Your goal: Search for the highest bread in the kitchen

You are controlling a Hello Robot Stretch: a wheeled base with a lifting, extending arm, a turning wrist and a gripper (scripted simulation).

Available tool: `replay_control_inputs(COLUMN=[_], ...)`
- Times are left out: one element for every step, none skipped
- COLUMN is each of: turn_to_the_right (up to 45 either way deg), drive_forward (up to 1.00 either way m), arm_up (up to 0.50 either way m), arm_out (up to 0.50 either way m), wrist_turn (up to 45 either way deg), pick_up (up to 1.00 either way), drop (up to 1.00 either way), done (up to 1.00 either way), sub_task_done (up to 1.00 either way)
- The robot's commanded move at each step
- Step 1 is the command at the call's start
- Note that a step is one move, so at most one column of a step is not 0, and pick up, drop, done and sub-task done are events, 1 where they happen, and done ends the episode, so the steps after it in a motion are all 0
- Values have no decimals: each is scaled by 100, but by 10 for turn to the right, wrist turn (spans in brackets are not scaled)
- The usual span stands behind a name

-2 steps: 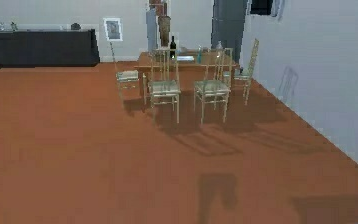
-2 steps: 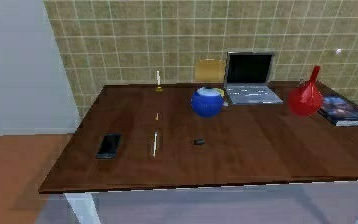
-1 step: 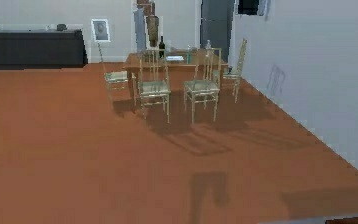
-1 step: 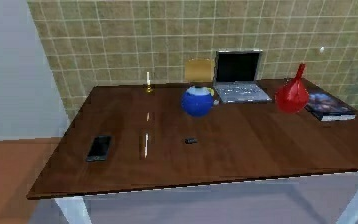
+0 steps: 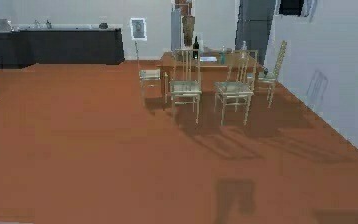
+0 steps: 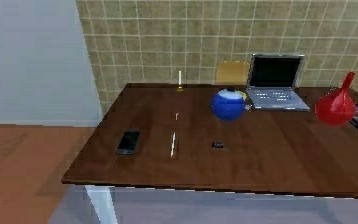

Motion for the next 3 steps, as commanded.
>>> replay_control_inputs(turn_to_the_right=[0,360,0], drive_forward=[65,0,5], arm_up=[0,0,0], arm_out=[0,0,0], wrist_turn=[0,0,0], pick_up=[0,0,0], drop=[0,0,0], done=[0,0,0], sub_task_done=[0,0,0])
